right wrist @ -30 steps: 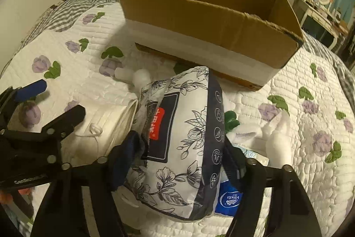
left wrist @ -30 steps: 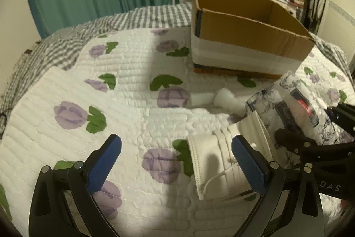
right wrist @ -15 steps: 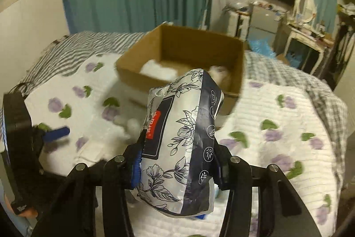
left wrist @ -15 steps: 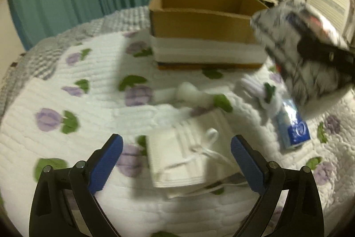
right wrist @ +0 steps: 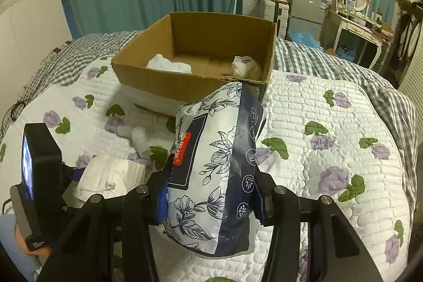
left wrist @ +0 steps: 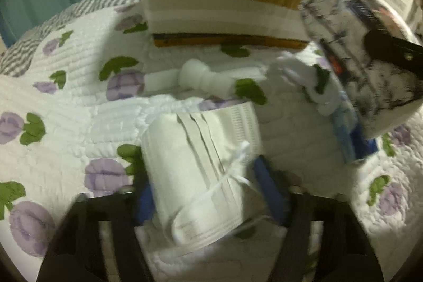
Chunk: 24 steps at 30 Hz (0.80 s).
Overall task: Organize soft objects
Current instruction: 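Carry the mask and floral tissue pack into the box and release both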
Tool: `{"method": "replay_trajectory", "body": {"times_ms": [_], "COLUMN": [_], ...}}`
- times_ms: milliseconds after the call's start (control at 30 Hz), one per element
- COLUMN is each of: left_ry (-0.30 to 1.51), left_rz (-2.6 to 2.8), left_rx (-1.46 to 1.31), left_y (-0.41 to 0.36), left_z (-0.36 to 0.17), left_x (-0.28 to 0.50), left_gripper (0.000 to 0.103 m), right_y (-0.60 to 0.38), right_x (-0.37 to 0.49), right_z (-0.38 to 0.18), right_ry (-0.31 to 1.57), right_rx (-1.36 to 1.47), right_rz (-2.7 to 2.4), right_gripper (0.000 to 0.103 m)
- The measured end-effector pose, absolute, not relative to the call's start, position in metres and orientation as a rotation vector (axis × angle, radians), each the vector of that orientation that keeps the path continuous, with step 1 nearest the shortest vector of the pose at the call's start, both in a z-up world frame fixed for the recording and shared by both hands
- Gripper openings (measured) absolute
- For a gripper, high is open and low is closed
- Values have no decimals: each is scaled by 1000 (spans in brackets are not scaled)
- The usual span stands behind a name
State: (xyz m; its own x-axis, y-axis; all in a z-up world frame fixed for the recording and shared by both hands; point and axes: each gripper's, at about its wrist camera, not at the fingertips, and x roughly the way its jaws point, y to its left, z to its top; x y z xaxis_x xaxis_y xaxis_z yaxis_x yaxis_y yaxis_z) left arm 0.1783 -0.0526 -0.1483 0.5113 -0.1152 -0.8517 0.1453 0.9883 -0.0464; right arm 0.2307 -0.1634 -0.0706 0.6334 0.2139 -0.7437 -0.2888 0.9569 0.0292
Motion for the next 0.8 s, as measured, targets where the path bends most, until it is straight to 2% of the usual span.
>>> {"method": "replay_trajectory", "body": {"times_ms": [67,100,167,433,800], "left_ry": [1020,1019,1004,914,709], "left_rz": [-190,-201,-201,-198,-158], "left_rx": [44,47,65,78,139], "left_y": [-56,-58,-60,-52,-55], "left_z": [-143,-141,-134,-90,9], "left_x": [176,174,170,155,160], "left_gripper": [17,11,6,4,4], "right_y": [-162,-161,-160,-160,-160], "right_x": [230,228,226,204,199], "right_z": [-70,-68,-66,-39,34], "right_ry": [837,835,829,782,642], "right_rx": [-102,-107,-113,-120,-140], "right_rz": [286,284,283,281,285], "right_gripper": [49,49,49,49,49]}}
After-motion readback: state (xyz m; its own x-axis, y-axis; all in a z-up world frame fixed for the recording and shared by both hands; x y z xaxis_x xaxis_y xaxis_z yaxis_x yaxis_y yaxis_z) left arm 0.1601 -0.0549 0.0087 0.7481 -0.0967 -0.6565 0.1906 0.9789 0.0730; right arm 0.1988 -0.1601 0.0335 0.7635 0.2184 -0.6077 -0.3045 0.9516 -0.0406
